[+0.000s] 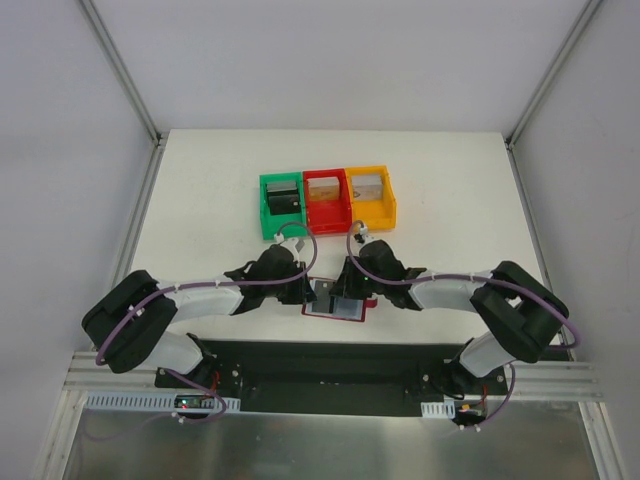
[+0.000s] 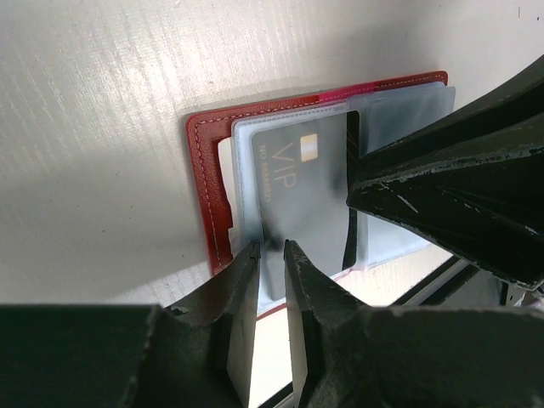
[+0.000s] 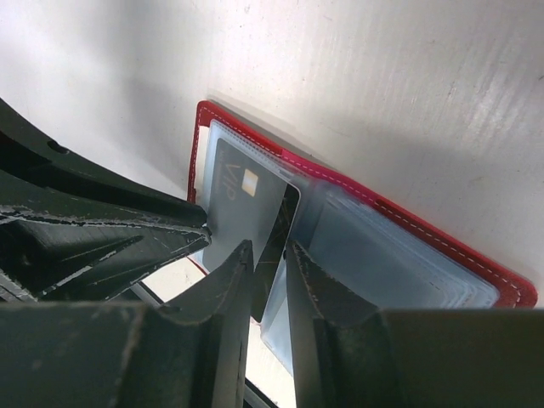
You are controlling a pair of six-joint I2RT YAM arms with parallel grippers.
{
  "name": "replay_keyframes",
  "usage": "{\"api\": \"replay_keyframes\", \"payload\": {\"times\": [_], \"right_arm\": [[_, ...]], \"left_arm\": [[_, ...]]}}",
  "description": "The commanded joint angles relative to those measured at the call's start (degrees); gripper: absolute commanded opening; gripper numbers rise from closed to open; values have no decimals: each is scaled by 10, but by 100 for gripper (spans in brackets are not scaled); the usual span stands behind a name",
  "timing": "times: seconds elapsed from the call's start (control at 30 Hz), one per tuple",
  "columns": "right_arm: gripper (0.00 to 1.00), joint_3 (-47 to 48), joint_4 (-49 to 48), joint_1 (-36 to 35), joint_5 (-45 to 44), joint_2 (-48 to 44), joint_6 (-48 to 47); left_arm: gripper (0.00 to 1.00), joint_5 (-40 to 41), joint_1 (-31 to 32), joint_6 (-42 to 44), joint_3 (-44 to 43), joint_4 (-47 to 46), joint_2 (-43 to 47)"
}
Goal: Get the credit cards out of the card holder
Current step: Remove the credit card from the card holder.
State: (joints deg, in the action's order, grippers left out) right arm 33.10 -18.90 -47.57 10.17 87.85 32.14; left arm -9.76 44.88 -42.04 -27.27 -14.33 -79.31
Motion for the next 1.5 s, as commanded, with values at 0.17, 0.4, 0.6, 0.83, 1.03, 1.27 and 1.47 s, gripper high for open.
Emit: {"api": "replay_keyframes", "payload": {"times": [0.17, 0.4, 0.6, 0.83, 1.03, 1.27, 1.47], "right_arm": [[19, -12, -21, 6, 11, 9, 11], [14, -15, -27, 7, 15, 10, 12], [19, -17, -29, 9, 17, 18, 14], [12, -16, -29, 9, 17, 23, 13], [5, -22, -28, 11, 17, 12, 14], [1, -30, -28, 16, 18, 0, 13], [1, -37, -28, 20, 21, -6, 13]], "left_arm": [[17, -4, -2, -9, 17, 12, -14], [15, -3, -2, -9, 16, 11, -18], [13, -7, -2, -11, 19, 8, -21], [13, -9, -3, -10, 18, 7, -19], [13, -8, -2, -8, 20, 8, -18], [7, -2, -2, -9, 22, 11, -19], [1, -2, -3, -8, 21, 13, -20]]}}
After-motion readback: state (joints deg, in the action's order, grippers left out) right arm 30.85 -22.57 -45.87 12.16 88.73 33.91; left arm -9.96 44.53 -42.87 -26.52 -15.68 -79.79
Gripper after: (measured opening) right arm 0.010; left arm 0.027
